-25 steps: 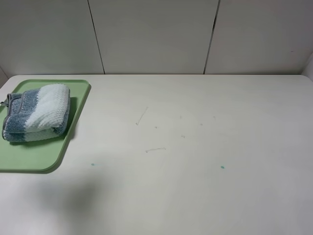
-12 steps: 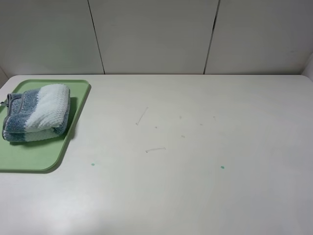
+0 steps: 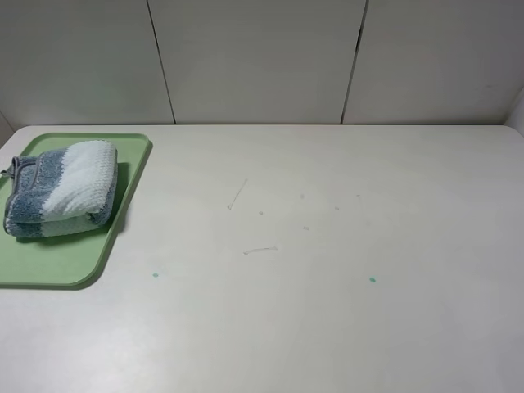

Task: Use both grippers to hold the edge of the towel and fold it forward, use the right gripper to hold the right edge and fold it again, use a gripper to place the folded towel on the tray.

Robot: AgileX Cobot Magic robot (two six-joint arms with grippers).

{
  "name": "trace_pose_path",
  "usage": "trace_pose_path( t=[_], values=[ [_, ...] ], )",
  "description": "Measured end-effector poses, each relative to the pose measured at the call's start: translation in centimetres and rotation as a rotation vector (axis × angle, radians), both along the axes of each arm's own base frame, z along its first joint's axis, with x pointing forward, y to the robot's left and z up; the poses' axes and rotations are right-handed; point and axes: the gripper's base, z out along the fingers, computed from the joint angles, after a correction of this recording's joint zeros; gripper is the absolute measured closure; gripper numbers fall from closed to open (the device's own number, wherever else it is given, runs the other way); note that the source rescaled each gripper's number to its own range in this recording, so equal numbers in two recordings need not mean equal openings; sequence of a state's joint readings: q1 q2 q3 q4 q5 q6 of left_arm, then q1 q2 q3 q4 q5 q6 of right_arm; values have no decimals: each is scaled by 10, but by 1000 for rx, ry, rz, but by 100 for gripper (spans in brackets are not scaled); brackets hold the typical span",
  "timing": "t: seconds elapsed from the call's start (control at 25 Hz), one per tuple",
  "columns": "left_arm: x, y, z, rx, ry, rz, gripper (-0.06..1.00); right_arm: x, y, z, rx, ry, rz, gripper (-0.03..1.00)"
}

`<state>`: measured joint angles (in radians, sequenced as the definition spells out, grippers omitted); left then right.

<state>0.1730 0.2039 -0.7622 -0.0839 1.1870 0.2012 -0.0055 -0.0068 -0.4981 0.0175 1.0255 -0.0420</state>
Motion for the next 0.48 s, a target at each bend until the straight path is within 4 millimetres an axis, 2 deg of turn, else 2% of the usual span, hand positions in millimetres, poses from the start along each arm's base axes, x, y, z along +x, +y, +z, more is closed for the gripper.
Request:
trace_pose_path(
  t=[0.24,0.48],
  values=[
    [-13,3,-26,22,-125,-88,-5,0,0,0,0,0,0,-3],
    [-6,6,-61,-25,-57,-140,-5,0,0,0,0,0,0,-3]
  ],
)
